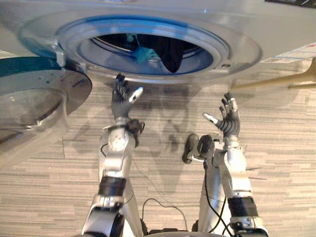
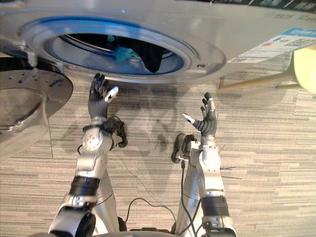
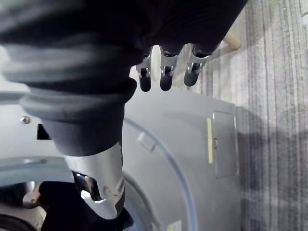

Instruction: Pick up the laundry basket with both hands and put the clothes into the washing machine.

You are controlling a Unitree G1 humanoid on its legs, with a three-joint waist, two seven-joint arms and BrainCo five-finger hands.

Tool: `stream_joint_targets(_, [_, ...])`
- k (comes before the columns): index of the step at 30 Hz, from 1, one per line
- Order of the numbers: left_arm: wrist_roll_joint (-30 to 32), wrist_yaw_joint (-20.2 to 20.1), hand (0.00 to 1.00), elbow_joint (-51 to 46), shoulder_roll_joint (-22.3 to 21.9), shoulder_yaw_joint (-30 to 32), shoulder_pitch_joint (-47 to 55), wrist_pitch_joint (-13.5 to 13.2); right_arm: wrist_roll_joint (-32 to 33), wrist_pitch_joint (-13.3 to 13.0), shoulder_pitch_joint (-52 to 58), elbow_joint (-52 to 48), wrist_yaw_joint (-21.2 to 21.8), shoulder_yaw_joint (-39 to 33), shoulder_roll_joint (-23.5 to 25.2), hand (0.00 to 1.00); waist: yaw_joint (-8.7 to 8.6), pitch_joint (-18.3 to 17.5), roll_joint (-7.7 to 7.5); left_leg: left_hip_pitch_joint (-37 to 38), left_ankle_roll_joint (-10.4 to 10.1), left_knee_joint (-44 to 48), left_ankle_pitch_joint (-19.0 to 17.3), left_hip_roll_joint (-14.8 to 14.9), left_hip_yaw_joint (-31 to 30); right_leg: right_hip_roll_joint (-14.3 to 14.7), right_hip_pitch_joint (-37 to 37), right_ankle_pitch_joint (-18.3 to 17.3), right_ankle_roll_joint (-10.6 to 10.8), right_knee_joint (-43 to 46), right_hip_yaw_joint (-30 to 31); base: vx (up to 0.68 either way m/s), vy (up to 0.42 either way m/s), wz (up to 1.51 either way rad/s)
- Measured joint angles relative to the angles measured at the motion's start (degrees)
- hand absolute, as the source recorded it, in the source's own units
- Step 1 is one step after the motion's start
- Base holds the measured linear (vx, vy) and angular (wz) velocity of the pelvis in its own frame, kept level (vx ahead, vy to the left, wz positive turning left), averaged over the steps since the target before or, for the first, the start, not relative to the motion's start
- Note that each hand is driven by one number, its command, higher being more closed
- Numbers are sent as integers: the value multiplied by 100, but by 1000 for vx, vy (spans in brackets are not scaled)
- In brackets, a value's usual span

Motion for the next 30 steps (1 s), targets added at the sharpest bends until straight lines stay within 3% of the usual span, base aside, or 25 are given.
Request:
stream_joint_targets(2, [3,-105,0,-21,-35,-12,452,-6,-77,0,316,-8,62,165,-5,0,2,-139,91,387,-31,-226,19,-93,2,-78,446,-14,-2,-215,-109,88,-44,24])
stream_joint_targets(6, [-104,-334,0,115,-63,-71,1246,-85,-240,3,919,38,74,332,-21,0,36,-288,116,1641,-177,-1037,129,-297,50,-218,1778,-12,3,-970,-393,113,-58,37])
stream_joint_targets(10, [-73,-341,0,1133,-57,-57,1507,-158,-274,13,1060,809,73,405,-42,0,128,-430,120,3156,-261,-2189,360,-485,148,-271,3438,177,13,-2133,-866,125,-51,39])
stream_joint_targets(12, [62,-330,0,1853,-12,-52,1643,-160,-274,99,1058,1227,61,442,-22,0,128,-571,53,4063,-267,-3057,693,-595,248,-247,4371,424,59,-2974,-1112,186,-39,31])
stream_joint_targets(16, [385,-331,0,3114,3,-33,1698,-146,-268,137,1018,2010,67,451,-1,0,131,-881,-6,5190,-245,-4386,1106,-682,434,-85,5484,953,159,-4398,-1370,182,6,8])
stream_joint_targets(18, [648,-340,0,4064,30,76,1608,-138,-261,139,850,2921,81,462,-9,0,106,-1183,-24,5875,-229,-5495,1504,-792,502,90,6120,1461,247,-5603,-1472,158,61,1])
stream_joint_targets(21, [987,-333,0,4712,191,85,1502,-123,-261,233,654,3821,94,449,-63,0,110,-1329,-56,6911,-206,-7019,2169,-980,732,333,6961,2139,340,-7035,-1474,178,54,-18])
stream_joint_targets(24, [1205,-324,0,5008,285,86,1499,-114,-260,261,534,4260,101,435,-95,0,106,-1437,-79,7539,-186,-7878,2483,-1103,953,377,7356,2410,413,-7602,-1384,124,45,-22])
stream_joint_targets(27, [1271,-324,0,5078,300,62,1431,-119,-259,313,380,4414,101,442,-98,0,79,-1462,-124,7628,-188,-7913,2489,-1136,998,365,7367,2515,386,-7658,-1288,30,47,-14])
stream_joint_targets(30, [1309,-330,0,5121,282,8,1289,-122,-258,352,99,4573,90,599,-98,0,-5,-1445,-129,7422,-160,-7777,2463,-1134,1000,280,6939,2527,371,-7063,-1171,-37,53,-12])
